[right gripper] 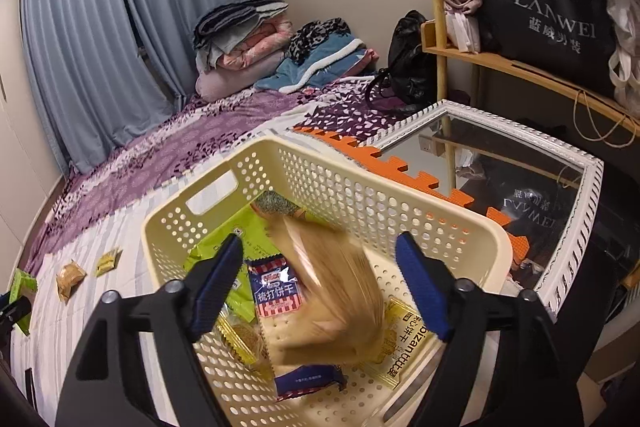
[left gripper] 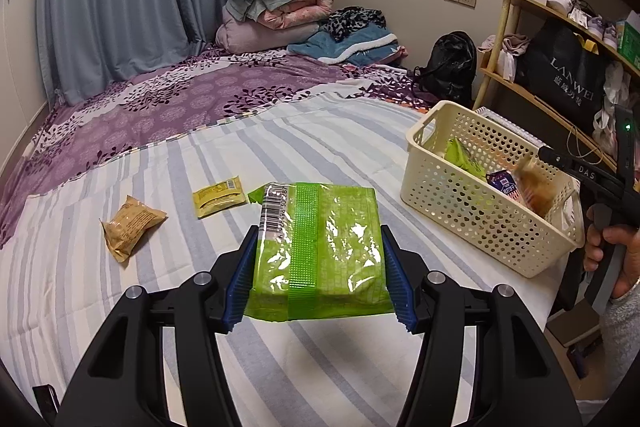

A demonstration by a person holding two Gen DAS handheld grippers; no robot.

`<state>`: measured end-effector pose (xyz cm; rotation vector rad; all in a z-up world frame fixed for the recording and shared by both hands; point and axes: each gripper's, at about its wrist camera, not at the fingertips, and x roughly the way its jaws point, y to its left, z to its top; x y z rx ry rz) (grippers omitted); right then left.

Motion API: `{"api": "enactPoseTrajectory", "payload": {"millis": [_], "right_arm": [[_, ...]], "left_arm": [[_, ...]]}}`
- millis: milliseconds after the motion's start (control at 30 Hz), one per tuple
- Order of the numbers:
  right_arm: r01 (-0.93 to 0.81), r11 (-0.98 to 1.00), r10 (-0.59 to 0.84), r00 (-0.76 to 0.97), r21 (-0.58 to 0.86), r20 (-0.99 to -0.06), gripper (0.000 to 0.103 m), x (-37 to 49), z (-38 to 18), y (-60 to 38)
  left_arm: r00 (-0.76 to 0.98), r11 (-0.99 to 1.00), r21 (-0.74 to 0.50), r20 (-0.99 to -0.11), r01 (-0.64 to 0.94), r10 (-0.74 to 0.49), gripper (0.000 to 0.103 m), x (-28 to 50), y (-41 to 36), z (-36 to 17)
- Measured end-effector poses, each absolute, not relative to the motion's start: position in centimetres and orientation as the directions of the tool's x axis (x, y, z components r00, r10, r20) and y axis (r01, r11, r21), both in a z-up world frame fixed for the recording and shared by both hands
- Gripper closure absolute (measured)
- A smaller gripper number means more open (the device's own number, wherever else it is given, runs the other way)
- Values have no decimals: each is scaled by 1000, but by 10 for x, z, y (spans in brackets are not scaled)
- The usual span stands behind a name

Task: Organize snacks
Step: 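Carry the brown bag to the basket and release it with the right tool, then lower the green pack into the basket and open the left tool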

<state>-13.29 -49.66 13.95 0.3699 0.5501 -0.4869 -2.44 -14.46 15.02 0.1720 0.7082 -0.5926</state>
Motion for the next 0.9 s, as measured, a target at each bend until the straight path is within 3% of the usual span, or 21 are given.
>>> {"api": "enactPoseTrajectory", "payload": {"millis": [633,900], "right_arm": [[507,816,-298,781,278,-550,24,-148,133,-506],[519,844,-402,780,137,-479,24,-157,145,-488]], "left_arm": [[573,753,-2,-648,658,-502,44,-29,-201,163],[526,703,-15,-652,711,-546,44,-26,-240,168]]}}
